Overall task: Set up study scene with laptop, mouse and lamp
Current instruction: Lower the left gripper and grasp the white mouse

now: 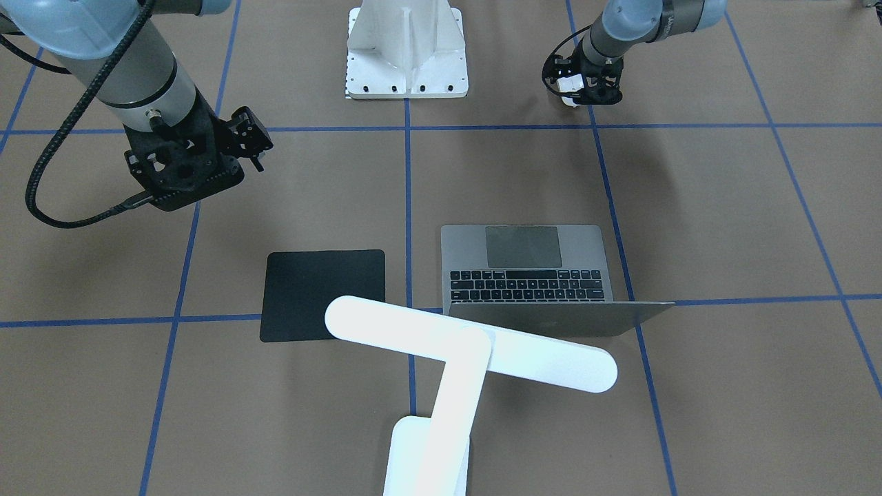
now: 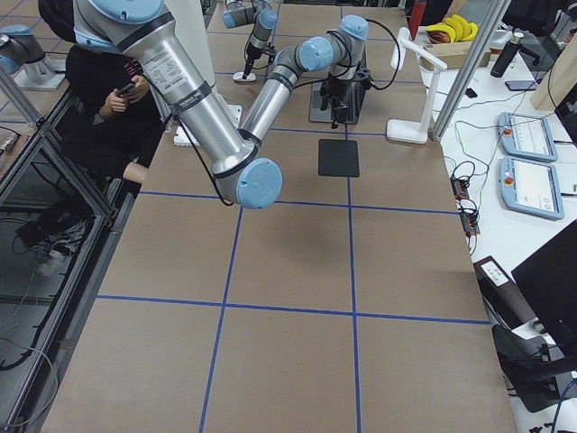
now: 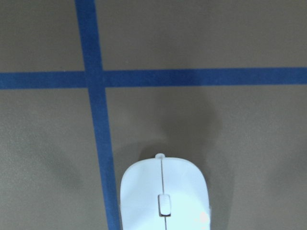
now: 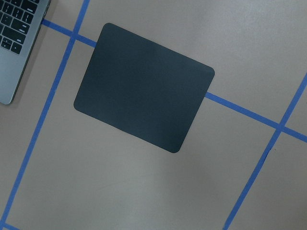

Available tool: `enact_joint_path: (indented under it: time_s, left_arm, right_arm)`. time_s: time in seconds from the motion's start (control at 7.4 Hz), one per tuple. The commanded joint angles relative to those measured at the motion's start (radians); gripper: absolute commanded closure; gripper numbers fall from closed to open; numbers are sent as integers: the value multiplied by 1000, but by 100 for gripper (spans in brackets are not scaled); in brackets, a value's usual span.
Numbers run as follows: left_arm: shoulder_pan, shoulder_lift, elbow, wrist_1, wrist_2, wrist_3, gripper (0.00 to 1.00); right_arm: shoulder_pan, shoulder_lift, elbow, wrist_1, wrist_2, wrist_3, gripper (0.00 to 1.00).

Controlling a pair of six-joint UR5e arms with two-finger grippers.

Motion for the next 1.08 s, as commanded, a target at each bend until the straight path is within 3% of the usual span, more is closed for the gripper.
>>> enact_joint_path:
  time_s: [0.0, 0.41, 0.95]
  left_arm:
    - [0, -5, 29, -48, -2, -2, 6]
    - [0, -5, 26, -49, -34, -24, 20]
    - [0, -8, 26, -49, -34, -26, 25]
  right_arm:
    - [-1, 5, 0, 0, -1, 0, 0]
    - [-4, 7, 0, 0, -4, 0, 0]
    - [-4, 5, 6, -1, -7, 0, 0]
